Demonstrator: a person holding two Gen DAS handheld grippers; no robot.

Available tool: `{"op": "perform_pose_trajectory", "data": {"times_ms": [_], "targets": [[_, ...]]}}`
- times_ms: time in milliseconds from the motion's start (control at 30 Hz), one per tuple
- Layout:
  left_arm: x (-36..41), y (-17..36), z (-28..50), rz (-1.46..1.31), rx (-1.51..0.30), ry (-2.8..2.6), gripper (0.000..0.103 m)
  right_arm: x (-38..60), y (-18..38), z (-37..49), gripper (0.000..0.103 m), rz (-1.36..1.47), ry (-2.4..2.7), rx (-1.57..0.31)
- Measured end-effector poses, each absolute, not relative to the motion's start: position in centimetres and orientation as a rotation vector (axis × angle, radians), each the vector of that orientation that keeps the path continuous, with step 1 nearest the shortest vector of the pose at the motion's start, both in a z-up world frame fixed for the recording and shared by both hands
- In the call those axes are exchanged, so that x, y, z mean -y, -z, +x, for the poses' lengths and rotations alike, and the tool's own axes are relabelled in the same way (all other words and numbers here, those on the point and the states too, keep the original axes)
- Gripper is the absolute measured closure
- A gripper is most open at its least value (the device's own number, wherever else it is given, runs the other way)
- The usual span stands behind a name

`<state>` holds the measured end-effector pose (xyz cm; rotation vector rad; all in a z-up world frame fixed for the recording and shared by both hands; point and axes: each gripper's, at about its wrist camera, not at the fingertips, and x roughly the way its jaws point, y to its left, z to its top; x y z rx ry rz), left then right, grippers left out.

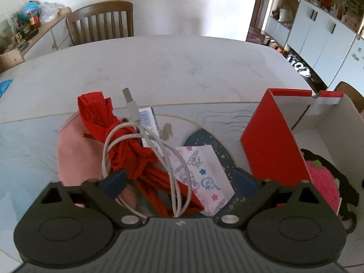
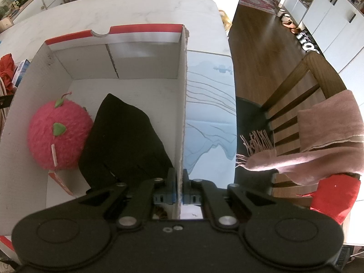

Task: Organize objects
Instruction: 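Move the left gripper back to the pile above the white cable, then grasp the white cable with the left gripper, then carry the white cable into the box and open the left gripper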

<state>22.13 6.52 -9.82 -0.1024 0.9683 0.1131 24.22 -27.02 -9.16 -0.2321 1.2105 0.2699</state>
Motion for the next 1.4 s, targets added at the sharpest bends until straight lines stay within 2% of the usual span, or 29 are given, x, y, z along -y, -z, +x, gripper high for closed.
{"op": "perform_pose_trajectory", "data": {"times_ms": [67, 200, 267, 400, 467, 567, 867, 1133, 1400], "targets": [[-6.5, 9.9, 22.4, -0.101, -0.976, -0.112, 0.036, 27.0, 9.2, 24.2, 0.101, -0.232, -0.27, -1.21], [-6.3, 10.3, 22.8, -0.087, -0.994, -0.108, 0.05, 27.0, 9.2, 24.2, 0.101, -0.232, -0.27, -1.211], [-6.3, 10.4, 22.9, -0.085, -1.001, -0.106, 0.067, 27.0, 9.2, 24.2, 0.101, -0.232, -0.27, -1.211], [-6.4, 10.5, 22.6, -0.087, -1.0, -0.102, 0.072, 27.0, 9.2, 24.2, 0.101, -0.232, -0.27, -1.211], [-6.6, 10.5, 22.4, -0.095, -0.998, -0.092, 0.085, 27.0, 9.2, 24.2, 0.101, -0.232, -0.27, -1.21], [-6.8, 10.4, 22.0, -0.102, -0.984, -0.083, 0.093, 27.1, 9.1, 24.3, 0.101, -0.231, -0.268, -1.209], [-7.4, 8.8, 19.5, -0.135, -0.942, -0.049, 0.098, 27.2, 9.0, 24.4, 0.101, -0.233, -0.268, -1.208], [-7.5, 4.4, 16.6, -0.173, -0.88, 0.024, 0.099, 27.2, 9.0, 24.4, 0.101, -0.238, -0.267, -1.206], [-4.3, 0.0, 15.3, -0.106, -0.835, 0.173, 0.099, 26.8, 8.9, 24.0, 0.101, -0.24, -0.261, -1.199]]}}
